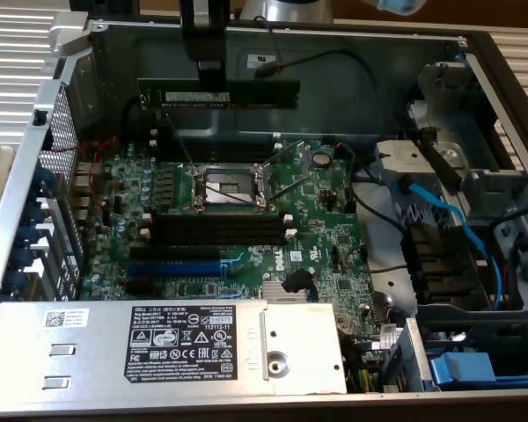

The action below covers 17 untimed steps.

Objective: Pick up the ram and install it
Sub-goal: 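Insert the ram into the slot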

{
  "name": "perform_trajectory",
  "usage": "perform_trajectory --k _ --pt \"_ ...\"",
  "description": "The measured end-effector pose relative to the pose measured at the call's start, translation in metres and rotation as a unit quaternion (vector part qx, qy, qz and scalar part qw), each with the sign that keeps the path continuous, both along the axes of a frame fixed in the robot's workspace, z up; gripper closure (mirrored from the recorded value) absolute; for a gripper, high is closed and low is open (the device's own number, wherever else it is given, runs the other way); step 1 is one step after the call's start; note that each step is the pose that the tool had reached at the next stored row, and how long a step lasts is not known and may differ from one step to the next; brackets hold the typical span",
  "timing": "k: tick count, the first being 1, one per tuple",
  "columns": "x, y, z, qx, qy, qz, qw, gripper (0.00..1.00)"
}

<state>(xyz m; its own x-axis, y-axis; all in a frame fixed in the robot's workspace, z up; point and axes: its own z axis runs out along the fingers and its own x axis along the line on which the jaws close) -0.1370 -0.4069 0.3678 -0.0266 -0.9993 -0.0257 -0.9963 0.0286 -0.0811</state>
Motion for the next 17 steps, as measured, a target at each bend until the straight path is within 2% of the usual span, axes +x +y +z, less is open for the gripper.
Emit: perform_trajectory --k 6,13,17 --pt "-0.001 0.0000 -0.0096 0.0000 -0.0017 -0.014 0.9999 0.88" --pt "-0.001 -0.0001 -0.0223 0.0004 -0.0018 -0.014 0.9999 0.88" --pt "-0.001 -0.0019 -0.0296 0.0011 -0.0018 -0.014 0.9999 0.88"
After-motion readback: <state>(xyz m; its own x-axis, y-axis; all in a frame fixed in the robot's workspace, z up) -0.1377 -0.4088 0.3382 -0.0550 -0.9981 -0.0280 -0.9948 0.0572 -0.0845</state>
